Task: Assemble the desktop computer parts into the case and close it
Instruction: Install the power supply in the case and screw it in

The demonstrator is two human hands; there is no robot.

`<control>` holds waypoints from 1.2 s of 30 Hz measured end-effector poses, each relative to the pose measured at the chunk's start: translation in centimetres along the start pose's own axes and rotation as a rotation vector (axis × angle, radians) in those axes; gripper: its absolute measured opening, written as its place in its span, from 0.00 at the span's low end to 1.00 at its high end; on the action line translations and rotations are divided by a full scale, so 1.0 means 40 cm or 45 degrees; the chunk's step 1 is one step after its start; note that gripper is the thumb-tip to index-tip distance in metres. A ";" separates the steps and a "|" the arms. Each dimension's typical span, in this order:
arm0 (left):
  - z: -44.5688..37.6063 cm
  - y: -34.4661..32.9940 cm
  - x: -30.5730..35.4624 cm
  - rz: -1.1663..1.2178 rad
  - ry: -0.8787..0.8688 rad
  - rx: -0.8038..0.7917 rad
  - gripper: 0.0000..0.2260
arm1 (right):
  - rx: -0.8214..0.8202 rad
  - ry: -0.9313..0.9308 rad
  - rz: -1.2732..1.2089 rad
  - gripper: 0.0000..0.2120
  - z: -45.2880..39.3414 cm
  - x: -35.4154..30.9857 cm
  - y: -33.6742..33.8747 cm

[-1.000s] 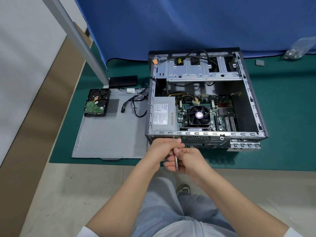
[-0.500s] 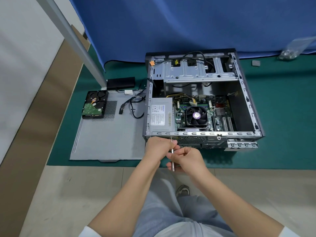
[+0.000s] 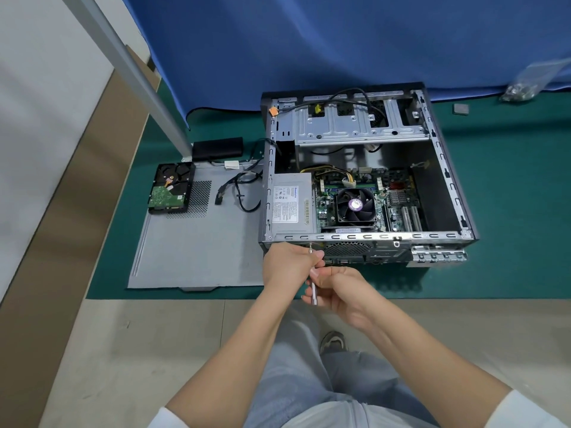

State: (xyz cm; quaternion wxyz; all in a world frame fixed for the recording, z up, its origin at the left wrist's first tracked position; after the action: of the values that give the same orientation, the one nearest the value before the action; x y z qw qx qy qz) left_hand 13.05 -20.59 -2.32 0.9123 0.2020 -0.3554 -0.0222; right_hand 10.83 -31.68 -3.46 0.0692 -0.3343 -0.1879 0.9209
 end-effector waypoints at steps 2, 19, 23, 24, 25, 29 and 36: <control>0.005 -0.006 -0.001 0.002 -0.040 -0.067 0.11 | -0.024 0.005 0.042 0.07 0.006 -0.009 0.008; -0.022 0.146 0.149 0.723 -0.108 -0.499 0.07 | -0.344 0.406 -0.033 0.08 -0.041 -0.265 -0.083; -0.078 0.186 0.206 0.738 -0.155 -0.551 0.05 | -0.441 0.441 0.030 0.06 -0.101 -0.318 -0.170; -0.096 0.195 0.219 0.739 -0.174 -0.559 0.06 | -0.457 0.446 0.060 0.07 -0.120 -0.333 -0.188; -0.115 0.205 0.232 0.735 -0.191 -0.561 0.08 | -0.474 0.447 0.089 0.09 -0.141 -0.349 -0.205; -0.237 0.275 0.274 0.638 -0.171 -0.321 0.10 | -0.416 0.528 0.317 0.12 -0.251 -0.438 -0.250; -0.521 0.399 0.316 0.198 -0.183 0.141 0.09 | 0.154 1.111 1.563 0.02 -0.483 -0.619 -0.237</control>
State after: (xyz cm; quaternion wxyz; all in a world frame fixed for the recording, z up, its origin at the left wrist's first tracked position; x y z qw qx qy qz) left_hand 34.54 -0.91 -1.96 0.8710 0.2218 -0.4351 0.0539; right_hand 42.23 -23.44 1.23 -0.3698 -0.7088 0.1275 0.5870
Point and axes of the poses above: each hand's wrist, its own z-axis away from the middle knuckle, its own y-axis out of the back of the hand, x = y × z, the point moved 5 cm from there along -z, towards the middle knuckle, and after that the axes turned 7 degrees about y, right-handed, at the moved point
